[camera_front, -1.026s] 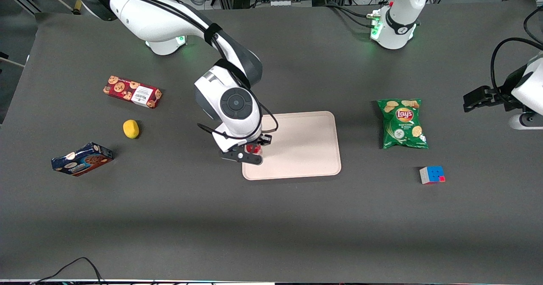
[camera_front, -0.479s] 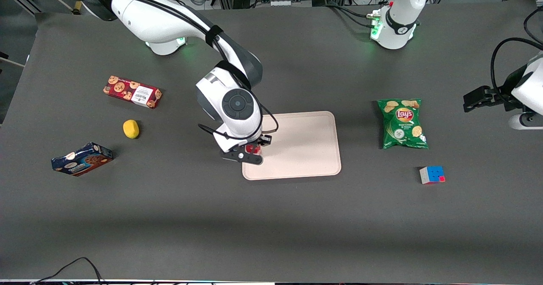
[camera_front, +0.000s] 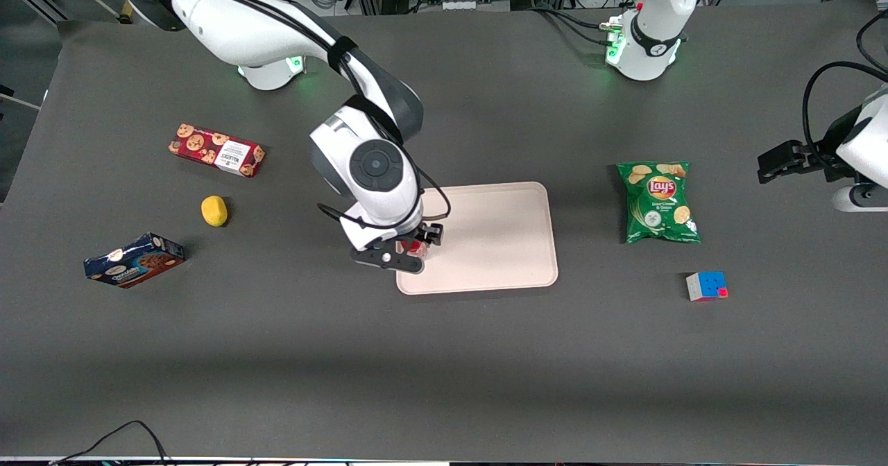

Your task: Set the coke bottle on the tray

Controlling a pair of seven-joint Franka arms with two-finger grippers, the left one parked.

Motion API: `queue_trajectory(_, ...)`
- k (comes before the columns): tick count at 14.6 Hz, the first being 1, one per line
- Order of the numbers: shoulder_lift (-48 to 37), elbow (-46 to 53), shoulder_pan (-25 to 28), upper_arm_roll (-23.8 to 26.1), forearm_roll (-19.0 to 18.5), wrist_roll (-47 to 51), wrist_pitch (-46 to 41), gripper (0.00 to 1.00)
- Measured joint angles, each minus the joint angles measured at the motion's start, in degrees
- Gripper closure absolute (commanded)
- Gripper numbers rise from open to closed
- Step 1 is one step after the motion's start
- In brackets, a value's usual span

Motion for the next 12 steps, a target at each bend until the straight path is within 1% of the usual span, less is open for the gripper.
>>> queue_trajectory(1, -1.61, 0.04, -1.10, -0.07, -0.07, -1.70, -0.16, 0.00)
queue_trajectory(3, -5.78, -0.66, -5.55, -0.06, 0.30, -10.81, -0.86, 0.00)
queue_trajectory(5, -10.77, -2.98, -11.44, -0.16, 2.81, -21.15, -1.34, 0.00)
queue_trajectory(7, -16.63, -7.40, -15.44, -1.44, 5.95, -26.25, -1.59, 0.00)
queue_trajectory(8, -19.88, -10.14, -16.12, -2.98, 7.50, -27.19, -1.76, 0.00)
queue_trajectory(10, -26.77, -16.17, -16.14, -6.80, 9.38, -29.47, -2.14, 0.00)
queue_trajectory(12, -33.47, -22.30, -16.02, -11.60, 11.98, -35.82, -2.24, 0.00)
